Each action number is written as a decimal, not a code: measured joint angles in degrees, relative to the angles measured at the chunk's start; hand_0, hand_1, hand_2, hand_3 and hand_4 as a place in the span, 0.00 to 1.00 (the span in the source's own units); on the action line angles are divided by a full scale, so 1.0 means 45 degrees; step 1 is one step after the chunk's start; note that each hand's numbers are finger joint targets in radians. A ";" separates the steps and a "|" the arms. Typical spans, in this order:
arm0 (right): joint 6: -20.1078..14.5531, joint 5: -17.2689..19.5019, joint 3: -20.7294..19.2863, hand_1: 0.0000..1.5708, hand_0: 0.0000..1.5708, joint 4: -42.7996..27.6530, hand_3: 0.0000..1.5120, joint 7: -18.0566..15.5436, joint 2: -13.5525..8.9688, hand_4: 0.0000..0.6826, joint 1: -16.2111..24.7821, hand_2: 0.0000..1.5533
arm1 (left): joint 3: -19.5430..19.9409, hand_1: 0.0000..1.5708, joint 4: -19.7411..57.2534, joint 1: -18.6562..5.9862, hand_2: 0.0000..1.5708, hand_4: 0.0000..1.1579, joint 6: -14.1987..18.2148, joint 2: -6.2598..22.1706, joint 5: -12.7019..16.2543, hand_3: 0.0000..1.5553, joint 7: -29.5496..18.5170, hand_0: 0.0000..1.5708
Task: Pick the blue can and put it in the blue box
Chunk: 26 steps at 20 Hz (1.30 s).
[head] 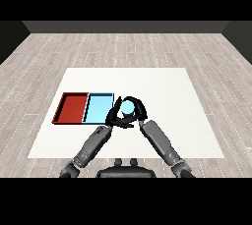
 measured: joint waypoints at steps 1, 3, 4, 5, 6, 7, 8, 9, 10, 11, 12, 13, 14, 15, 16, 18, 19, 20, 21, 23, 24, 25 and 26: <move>0.0074 -0.0095 -0.0024 0.90 0.90 0.0221 0.93 -0.0088 0.0000 0.90 -0.0143 0.93 | -0.0022 0.00 0.0157 -0.0182 0.00 0.00 -0.0033 0.0000 0.0110 0.00 -0.0048 0.00; -0.0267 -0.0369 0.0372 0.90 0.90 0.0539 0.92 -0.0285 0.0000 0.92 -0.0373 0.93 | -0.0032 0.00 0.0015 -0.0096 0.00 0.00 -0.0122 0.0032 0.0093 0.00 -0.0011 0.00; -0.0503 -0.0470 0.0688 0.89 0.89 0.0498 0.92 -0.0232 0.0000 0.90 -0.0451 0.93 | -0.0002 0.00 0.0033 -0.0112 0.00 0.00 -0.0210 0.0026 0.0125 0.00 -0.0004 0.00; -0.0597 -0.0424 0.0779 0.89 0.89 0.0559 0.92 -0.0090 0.0001 0.91 -0.0678 0.93 | -0.0197 0.00 -0.0036 -0.0180 0.00 0.00 -0.0073 0.0020 0.0314 0.00 -0.0015 0.00; -0.0681 -0.0511 0.0824 0.87 0.87 0.0696 0.92 -0.0055 0.0001 0.90 -0.0940 0.93 | -0.0271 0.00 0.0161 -0.0436 0.00 0.09 0.0023 0.0015 0.0512 0.00 -0.0130 0.00; -0.0678 -0.0521 0.0871 0.84 0.84 0.0919 0.92 -0.0170 0.0001 0.90 -0.1082 0.92 | -0.0445 0.00 0.0203 -0.0496 0.00 0.15 0.0211 0.0012 0.0582 0.00 -0.0303 0.00; -0.0557 -0.0481 0.0820 0.80 0.80 0.0909 0.92 -0.0161 0.0001 0.90 -0.1063 0.91 | -0.0465 0.00 0.0172 -0.0452 0.00 0.24 0.0268 0.0011 0.0513 0.00 -0.0363 0.00; -0.0454 -0.0473 0.0786 0.81 0.81 0.0855 0.92 -0.0105 -0.0002 0.90 -0.1093 0.91 | -0.0517 0.17 0.0194 -0.0579 0.33 0.49 0.0567 0.0074 0.0202 0.00 -0.0246 0.17; -0.0563 -0.0610 0.1011 0.89 0.89 0.0854 0.92 -0.0152 -0.0002 0.89 -0.1152 0.93 | -0.0544 0.08 0.0481 -0.0766 0.29 0.52 0.0802 0.0108 -0.0113 0.00 -0.0245 0.08; -0.0678 -0.0674 0.1178 0.90 0.90 0.0777 0.92 -0.0092 -0.0020 0.88 -0.1169 0.93 | -0.0575 0.26 0.0524 -0.0879 0.36 0.49 0.1056 0.0188 -0.0395 0.19 -0.0061 0.26; -0.0865 -0.0729 0.1380 0.92 0.92 0.0790 0.92 -0.0170 -0.0053 0.87 -0.1180 0.94 | -0.0649 0.29 0.0508 -0.0841 0.36 0.24 0.1335 0.0241 -0.0702 0.26 0.0009 0.29; -0.0970 -0.0815 0.1586 0.93 0.93 0.0852 0.92 -0.0163 -0.0108 0.87 -0.1279 0.94 | -0.0739 0.20 0.0498 -0.0806 0.31 0.16 0.1673 0.0298 -0.0913 0.21 0.0003 0.20; -0.1095 -0.0975 0.1746 0.93 0.93 0.0967 0.93 -0.0287 -0.0151 0.87 -0.1354 0.95 | -0.0758 0.20 0.0561 -0.0820 0.33 0.00 0.1863 0.0338 -0.1096 0.11 0.0043 0.20; -0.1124 -0.1034 0.1793 0.94 0.94 0.0984 0.93 -0.0289 -0.0188 0.88 -0.1428 0.95 | -0.0793 0.25 0.0472 -0.0818 0.37 0.11 0.2064 0.0387 -0.1348 0.06 0.0209 0.25; -0.1319 -0.1087 0.1958 0.93 0.93 0.0928 0.92 -0.0267 -0.0246 0.87 -0.1483 0.94 | -0.0930 0.29 0.0402 -0.0856 0.38 0.16 0.2361 0.0470 -0.1530 0.00 0.0400 0.29; -0.1564 -0.1218 0.2245 0.93 0.93 0.1079 0.92 -0.0431 -0.0300 0.87 -0.1557 0.94 | -0.1241 0.00 0.0475 -0.0951 0.10 0.27 0.2716 0.0784 -0.2219 0.00 0.0749 0.00; -0.1553 -0.1223 0.2275 0.93 0.93 0.1157 0.92 -0.0427 -0.0320 0.86 -0.1572 0.94 | -0.1325 0.00 0.0558 -0.0932 0.00 0.37 0.2972 0.0802 -0.2554 0.00 0.0674 0.00; -0.1595 -0.1127 0.2370 0.93 0.93 0.1111 0.92 -0.0615 -0.0311 0.87 -0.1401 0.94 | -0.1277 0.00 0.0632 -0.0859 0.04 0.61 0.2839 0.0729 -0.2294 0.00 0.0565 0.00; -0.1524 -0.1091 0.2341 0.93 0.93 0.1008 0.92 -0.0510 -0.0320 0.88 -0.1399 0.94 | -0.1277 0.29 0.0545 -0.0824 0.41 0.62 0.2994 0.0687 -0.2057 0.22 0.0485 0.29; -0.1511 -0.1180 0.2437 0.92 0.92 0.0845 0.92 -0.0531 -0.0330 0.89 -0.1359 0.93 | -0.1138 0.65 0.0292 -0.0616 0.66 0.60 0.3059 0.0601 -0.1663 0.58 0.0256 0.65; -0.1512 -0.1297 0.2484 0.92 0.92 0.0950 0.92 -0.0734 -0.0317 0.89 -0.1343 0.93 | -0.1041 0.61 0.0292 -0.0529 0.62 0.60 0.3132 0.0542 -0.1664 0.55 0.0134 0.61; -0.1407 -0.1260 0.2397 0.92 0.92 0.0880 0.92 -0.0606 -0.0300 0.88 -0.1319 0.94 | -0.1013 0.52 0.0260 -0.0461 0.54 0.59 0.3195 0.0484 -0.1595 0.46 0.0002 0.52; -0.1383 -0.1349 0.2415 0.91 0.91 0.0940 0.92 -0.0581 -0.0290 0.89 -0.1402 0.93 | -0.0940 0.49 0.0196 -0.0376 0.52 0.58 0.3251 0.0452 -0.1639 0.44 0.0004 0.49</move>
